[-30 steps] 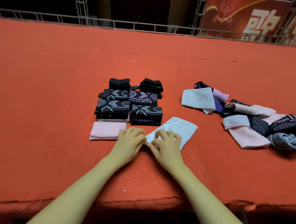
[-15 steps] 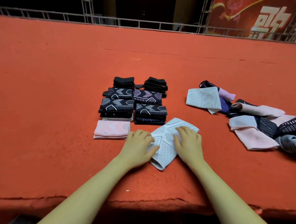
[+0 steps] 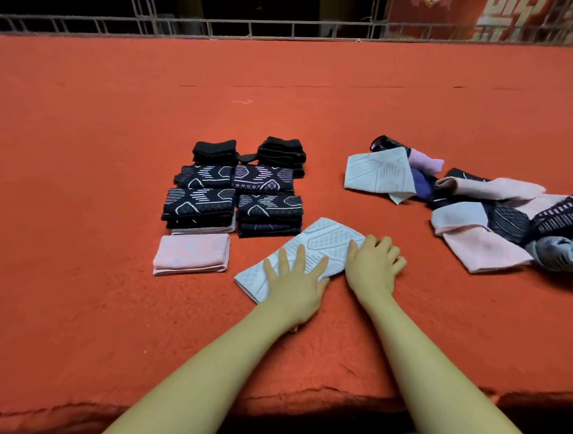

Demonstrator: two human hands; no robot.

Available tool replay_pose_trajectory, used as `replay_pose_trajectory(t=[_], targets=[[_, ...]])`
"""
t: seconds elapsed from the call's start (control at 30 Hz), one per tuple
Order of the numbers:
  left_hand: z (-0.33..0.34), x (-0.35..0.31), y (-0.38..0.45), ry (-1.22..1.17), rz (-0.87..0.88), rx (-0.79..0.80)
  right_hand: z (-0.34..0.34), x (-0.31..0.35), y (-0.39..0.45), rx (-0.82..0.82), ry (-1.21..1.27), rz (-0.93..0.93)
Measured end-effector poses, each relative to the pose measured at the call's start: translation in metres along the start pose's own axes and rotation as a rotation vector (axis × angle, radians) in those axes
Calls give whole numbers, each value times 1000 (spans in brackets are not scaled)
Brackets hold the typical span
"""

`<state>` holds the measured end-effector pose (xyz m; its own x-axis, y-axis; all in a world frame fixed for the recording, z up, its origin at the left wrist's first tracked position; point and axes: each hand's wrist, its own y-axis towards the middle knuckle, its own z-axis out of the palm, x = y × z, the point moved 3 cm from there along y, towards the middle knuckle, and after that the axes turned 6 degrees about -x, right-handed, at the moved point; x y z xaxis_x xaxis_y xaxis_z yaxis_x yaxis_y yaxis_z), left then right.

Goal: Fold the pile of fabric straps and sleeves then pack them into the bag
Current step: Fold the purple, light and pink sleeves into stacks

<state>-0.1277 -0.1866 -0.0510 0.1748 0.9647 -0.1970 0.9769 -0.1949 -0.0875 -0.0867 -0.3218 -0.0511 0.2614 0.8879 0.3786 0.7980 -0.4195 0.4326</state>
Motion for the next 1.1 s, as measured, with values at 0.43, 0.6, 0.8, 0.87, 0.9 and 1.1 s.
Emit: replay_pose_trajectory(t=[0.43, 0.6, 0.8, 0.87, 0.9, 1.1], targets=[[-41, 14, -2, 372, 428, -189, -31, -20, -14, -260, 199, -100], [-9, 15, -18, 86, 287, 72, -40, -27, -22, -211, 285, -91], [-13, 30, -22, 58, 163, -69, -40, -7, -29, 21, 559, -327], [-14, 40, -25, 127, 118, -99, -40, 1, -33, 114, 573, -454], [-14, 46, -26, 153, 90, -104, -40, 4, -36, 147, 579, -514], [-18, 61, -38, 202, -64, -195, -31, 13, -51, 321, 444, -784]])
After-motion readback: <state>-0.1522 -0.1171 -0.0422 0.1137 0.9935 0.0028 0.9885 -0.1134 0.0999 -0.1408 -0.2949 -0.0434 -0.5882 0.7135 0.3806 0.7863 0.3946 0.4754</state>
